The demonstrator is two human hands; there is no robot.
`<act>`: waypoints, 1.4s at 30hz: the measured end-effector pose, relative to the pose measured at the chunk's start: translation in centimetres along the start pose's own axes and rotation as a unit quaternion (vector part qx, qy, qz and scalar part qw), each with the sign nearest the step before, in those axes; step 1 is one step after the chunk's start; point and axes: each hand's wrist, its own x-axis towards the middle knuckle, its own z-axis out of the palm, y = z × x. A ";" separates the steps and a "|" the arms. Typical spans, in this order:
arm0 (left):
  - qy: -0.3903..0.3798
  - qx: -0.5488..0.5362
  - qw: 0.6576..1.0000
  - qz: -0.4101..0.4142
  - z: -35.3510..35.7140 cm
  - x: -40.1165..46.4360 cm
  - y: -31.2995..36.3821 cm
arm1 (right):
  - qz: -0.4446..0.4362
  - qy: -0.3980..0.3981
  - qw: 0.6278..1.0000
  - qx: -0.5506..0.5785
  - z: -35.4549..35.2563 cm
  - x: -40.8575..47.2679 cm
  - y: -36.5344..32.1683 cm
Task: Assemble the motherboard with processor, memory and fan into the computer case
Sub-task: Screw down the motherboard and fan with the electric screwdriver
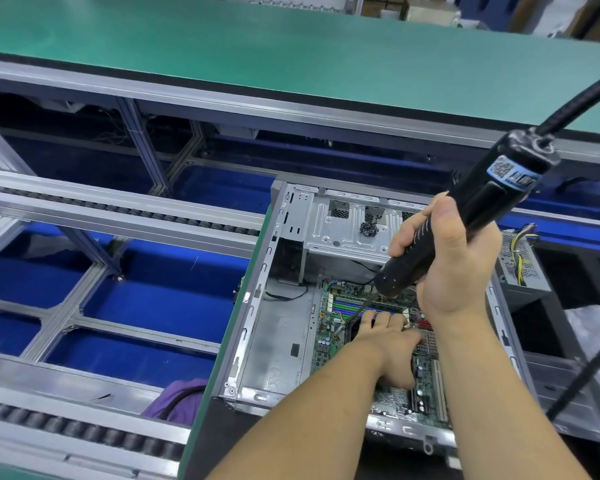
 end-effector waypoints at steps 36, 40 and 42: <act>-0.012 0.118 0.988 -0.101 -0.2 -2.0 0.2 | -0.009 -0.101 0.995 -0.016 1.4 -0.2 0.8; -0.010 0.140 0.986 -0.095 0.3 -1.8 0.4 | -0.006 -0.099 0.995 -0.005 1.2 0.1 1.0; -0.015 0.136 0.987 -0.088 0.4 -1.6 0.3 | 0.000 -0.098 0.995 0.004 1.1 0.4 1.0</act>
